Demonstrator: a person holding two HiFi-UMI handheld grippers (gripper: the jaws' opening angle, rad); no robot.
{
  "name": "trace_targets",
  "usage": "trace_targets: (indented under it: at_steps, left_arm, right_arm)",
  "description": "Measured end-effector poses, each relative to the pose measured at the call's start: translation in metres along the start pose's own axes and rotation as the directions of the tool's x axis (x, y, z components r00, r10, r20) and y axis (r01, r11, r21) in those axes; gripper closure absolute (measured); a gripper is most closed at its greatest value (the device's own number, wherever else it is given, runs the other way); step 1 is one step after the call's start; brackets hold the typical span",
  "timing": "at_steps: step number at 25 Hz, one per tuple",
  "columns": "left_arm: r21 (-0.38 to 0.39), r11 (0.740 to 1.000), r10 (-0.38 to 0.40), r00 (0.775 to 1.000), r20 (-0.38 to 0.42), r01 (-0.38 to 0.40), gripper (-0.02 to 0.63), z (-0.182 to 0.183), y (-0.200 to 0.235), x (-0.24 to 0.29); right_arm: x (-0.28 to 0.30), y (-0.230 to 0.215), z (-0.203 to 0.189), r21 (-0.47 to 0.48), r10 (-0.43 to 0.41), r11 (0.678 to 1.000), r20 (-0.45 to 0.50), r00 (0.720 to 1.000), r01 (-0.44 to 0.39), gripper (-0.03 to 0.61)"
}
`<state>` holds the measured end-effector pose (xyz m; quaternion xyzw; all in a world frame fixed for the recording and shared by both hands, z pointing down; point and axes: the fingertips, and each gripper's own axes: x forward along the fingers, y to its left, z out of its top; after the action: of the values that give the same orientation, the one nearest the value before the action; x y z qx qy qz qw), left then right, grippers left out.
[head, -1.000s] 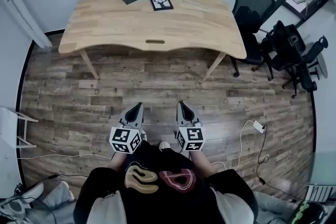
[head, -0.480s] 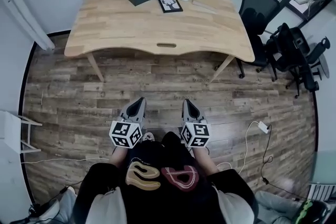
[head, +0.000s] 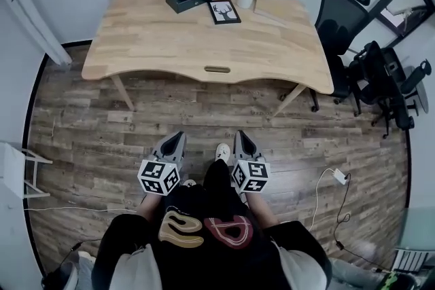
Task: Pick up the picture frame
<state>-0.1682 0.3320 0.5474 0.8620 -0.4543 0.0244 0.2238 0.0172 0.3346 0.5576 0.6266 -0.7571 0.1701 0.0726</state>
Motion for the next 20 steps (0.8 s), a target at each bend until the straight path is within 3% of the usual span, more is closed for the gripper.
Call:
trace_targets:
  at_steps: [20]
  left_arm:
    - [-0.034,0.993,0.114,0.992,0.048,-0.112,0.596,0.064,-0.007,0.189]
  right_arm:
    - [0.158,-0.119,0.096,-0.081,0.150,0.985,-0.006,0.989,-0.150,0.568]
